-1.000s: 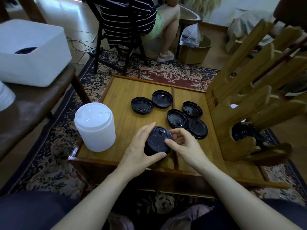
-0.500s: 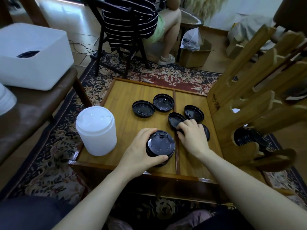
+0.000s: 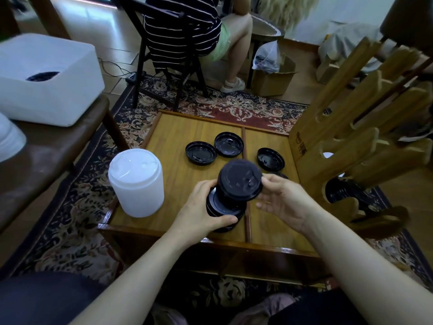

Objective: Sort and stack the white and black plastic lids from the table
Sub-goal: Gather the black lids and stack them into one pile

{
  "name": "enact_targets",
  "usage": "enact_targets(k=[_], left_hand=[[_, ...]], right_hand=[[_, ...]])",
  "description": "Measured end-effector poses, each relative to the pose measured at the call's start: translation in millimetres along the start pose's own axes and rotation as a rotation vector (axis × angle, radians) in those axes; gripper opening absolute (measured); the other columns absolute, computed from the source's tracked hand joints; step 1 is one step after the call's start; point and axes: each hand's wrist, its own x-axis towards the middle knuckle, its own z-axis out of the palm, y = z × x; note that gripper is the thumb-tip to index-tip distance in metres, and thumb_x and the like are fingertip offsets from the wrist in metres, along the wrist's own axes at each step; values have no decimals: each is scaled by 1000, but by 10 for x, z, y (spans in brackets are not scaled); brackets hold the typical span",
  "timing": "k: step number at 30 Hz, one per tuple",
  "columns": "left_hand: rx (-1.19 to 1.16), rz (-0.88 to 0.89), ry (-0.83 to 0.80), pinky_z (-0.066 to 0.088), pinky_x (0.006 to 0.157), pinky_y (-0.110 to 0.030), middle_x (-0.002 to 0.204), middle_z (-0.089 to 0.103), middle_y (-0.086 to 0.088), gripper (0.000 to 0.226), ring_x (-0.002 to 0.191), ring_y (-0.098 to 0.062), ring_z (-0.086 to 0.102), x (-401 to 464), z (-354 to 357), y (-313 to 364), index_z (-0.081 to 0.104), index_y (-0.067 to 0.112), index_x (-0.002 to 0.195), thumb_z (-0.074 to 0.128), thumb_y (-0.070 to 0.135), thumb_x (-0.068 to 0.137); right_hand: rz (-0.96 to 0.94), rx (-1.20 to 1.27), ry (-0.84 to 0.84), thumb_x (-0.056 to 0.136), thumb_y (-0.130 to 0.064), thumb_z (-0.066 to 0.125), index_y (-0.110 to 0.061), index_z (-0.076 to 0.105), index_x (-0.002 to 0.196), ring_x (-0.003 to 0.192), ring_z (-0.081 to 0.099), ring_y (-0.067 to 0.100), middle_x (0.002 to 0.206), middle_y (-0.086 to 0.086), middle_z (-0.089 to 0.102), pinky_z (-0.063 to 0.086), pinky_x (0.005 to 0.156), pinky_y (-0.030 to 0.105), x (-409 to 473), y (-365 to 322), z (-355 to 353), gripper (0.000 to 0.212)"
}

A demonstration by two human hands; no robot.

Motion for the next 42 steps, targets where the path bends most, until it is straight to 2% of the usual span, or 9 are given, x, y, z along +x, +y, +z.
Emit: enact_targets(k=[3,8,13,16,22,28,32,38,42], left_hand=[[-15,-10,32,40,110,-33,135,41,27,83,128,4,43,-9,16,0,39,45,135,88,47,68],[-25,-30,44,35,110,-30,138,40,27,100,130,3,40,-21,9,23,36,37,148,91,45,64],[-15,-40,44,32,109,-28,147,36,22,111,136,0,36,-27,8,48,26,35,154,90,47,64],[-31,-47,35,35,112,-34,148,37,20,119,138,-4,36,-35,10,60,22,36,157,89,54,60],[-43,-41,43,37,112,-37,147,38,18,118,137,-5,39,-44,9,69,19,39,157,90,47,63],[18,-3,17,38,112,-37,143,38,21,104,134,-3,40,-47,2,62,32,34,151,83,57,64],[-30,-24,15,39,112,-38,141,39,24,96,132,-2,42,-56,17,2,34,39,147,88,48,68],[-34,-11,2,36,115,-37,148,34,20,103,137,-2,37,-59,37,-4,25,37,152,88,42,71],[-76,-11,-32,28,113,-28,158,22,21,108,142,4,26,-71,47,27,11,41,157,74,67,73]], right_hand=[[61,7,10,103,-11,42,-5,61,117,77,64,18,96,10,70,52,58,26,-6,92,16,25],[53,1,18,101,-11,48,-1,61,116,68,65,18,84,10,71,56,56,27,8,118,6,22],[-27,-184,76,96,-31,60,-7,63,117,72,64,21,100,16,69,55,56,28,36,144,11,32],[-96,-319,84,91,-29,68,-8,64,114,69,63,17,104,18,70,54,54,25,41,186,32,31],[-174,-437,125,90,-26,69,-11,64,109,58,59,11,87,10,66,50,48,23,66,243,106,25],[-168,-483,120,91,-24,68,-13,63,114,67,60,9,93,4,64,49,49,19,54,274,75,26],[-160,-460,79,89,-22,70,-12,62,116,71,61,11,95,6,62,50,49,19,50,270,86,29],[-190,-523,76,91,-22,68,-13,61,118,77,62,15,96,3,60,49,52,18,55,314,65,29],[-205,-561,74,92,-22,66,-15,60,120,78,62,13,100,3,60,49,53,17,62,333,55,30]])
